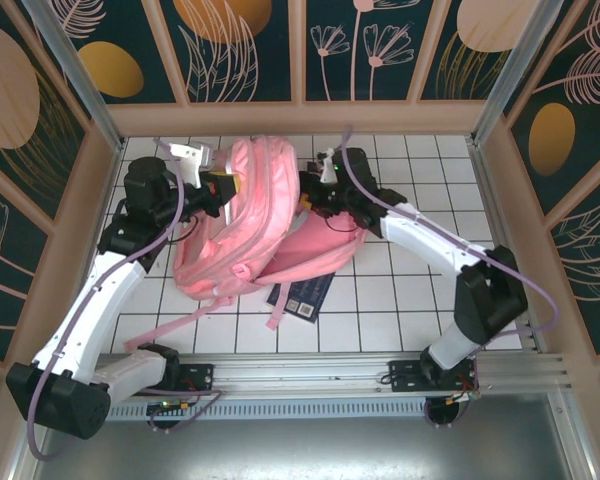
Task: Pack the student bag
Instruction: Place the book in the student bag, then close the student bag at the middle-left of the table.
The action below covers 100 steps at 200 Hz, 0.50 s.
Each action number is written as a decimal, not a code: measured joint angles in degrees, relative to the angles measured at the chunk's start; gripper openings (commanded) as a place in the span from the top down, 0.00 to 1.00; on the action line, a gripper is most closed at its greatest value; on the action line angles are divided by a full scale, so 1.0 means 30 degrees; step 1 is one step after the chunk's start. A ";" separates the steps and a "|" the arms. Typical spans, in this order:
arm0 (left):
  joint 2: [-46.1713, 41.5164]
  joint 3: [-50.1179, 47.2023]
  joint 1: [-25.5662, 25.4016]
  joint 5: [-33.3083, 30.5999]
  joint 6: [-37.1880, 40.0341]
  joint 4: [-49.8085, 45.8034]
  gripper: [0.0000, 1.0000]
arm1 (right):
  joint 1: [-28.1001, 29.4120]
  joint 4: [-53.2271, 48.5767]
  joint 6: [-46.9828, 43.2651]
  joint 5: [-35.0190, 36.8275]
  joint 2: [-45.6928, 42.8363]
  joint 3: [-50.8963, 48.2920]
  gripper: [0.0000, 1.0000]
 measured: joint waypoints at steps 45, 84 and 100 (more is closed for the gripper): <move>0.0102 -0.0211 -0.0007 -0.5909 0.0080 -0.0007 1.00 | -0.0328 -0.1224 -0.1902 0.4175 -0.3796 -0.1268 0.24; 0.1770 -0.0189 0.0736 -0.8313 -0.0605 0.0758 1.00 | -0.0299 -0.1851 -0.3563 0.5289 -0.5333 -0.1953 0.34; 0.2601 -0.0138 0.1115 -0.8575 -0.0962 0.1144 1.00 | -0.0007 -0.2310 -0.4044 0.5042 -0.4546 -0.2550 0.46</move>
